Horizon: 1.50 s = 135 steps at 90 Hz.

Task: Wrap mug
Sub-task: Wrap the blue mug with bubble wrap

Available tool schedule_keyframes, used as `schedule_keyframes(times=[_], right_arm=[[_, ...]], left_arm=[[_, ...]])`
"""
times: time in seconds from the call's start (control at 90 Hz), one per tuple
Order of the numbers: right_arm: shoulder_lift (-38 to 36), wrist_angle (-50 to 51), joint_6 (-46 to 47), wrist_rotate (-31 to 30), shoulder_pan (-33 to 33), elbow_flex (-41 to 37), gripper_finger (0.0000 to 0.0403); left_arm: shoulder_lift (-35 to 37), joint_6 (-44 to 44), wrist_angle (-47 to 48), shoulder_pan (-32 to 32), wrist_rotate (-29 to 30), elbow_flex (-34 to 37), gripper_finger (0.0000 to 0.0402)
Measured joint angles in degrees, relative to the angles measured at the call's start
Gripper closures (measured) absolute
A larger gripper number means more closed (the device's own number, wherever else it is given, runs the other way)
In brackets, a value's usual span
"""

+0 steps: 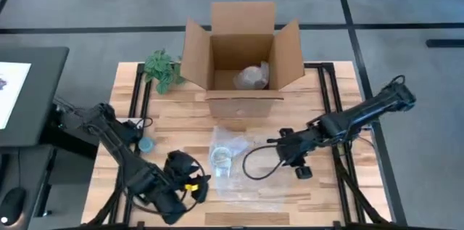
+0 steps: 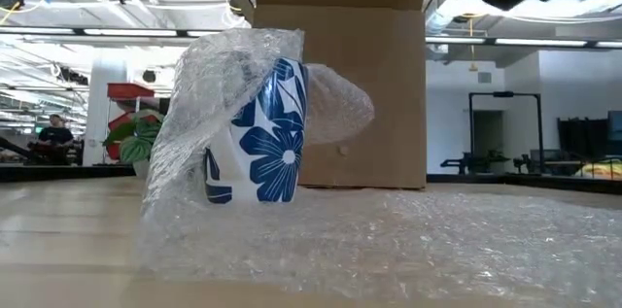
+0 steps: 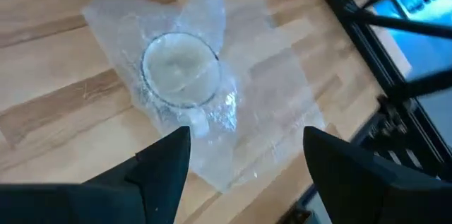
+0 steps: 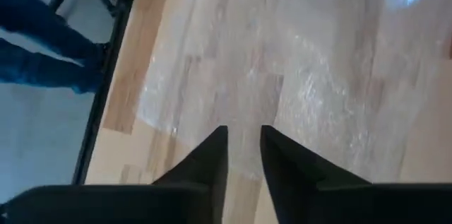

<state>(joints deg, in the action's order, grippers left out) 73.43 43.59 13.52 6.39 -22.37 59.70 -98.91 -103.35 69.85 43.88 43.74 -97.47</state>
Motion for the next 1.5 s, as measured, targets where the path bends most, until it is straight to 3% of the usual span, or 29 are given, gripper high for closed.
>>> schedule_keyframes(times=[0.244,0.511,0.689,0.956,1.222,1.367,1.5], right_arm=[[-3.50,-8.33,0.00,0.47,-1.46,-12.23,0.0247],[-3.85,-17.21,0.00,2.13,-5.12,-20.82,0.0178],[-3.85,-20.72,-1.01,-2.81,-5.23,-23.63,0.0157],[-1.69,-29.33,-1.40,-5.49,-3.89,-29.96,0.0156],[8.45,-38.91,-2.72,-6.99,-6.27,-31.73,0.0165],[13.33,-41.06,2.92,-8.99,-8.00,-30.91,0.0209],[14.31,-40.83,7.75,-11.29,-9.78,-30.06,0.0290]], left_arm=[[-0.44,1.75,-1.63,-5.26,-5.79,-0.02,0.0151],[-0.48,13.13,-6.41,-8.30,-6.89,-0.02,0.0151],[-0.50,17.62,-7.32,-9.01,-7.03,-0.02,0.0151],[-0.50,19.74,-6.80,-9.03,-8.90,0.12,0.0151],[-0.61,13.54,-8.30,-7.91,-14.96,4.87,0.0151],[-0.59,10.42,-4.26,-6.90,-15.61,4.98,0.0151],[-0.57,8.02,1.42,-6.69,-15.62,4.98,0.0151]])
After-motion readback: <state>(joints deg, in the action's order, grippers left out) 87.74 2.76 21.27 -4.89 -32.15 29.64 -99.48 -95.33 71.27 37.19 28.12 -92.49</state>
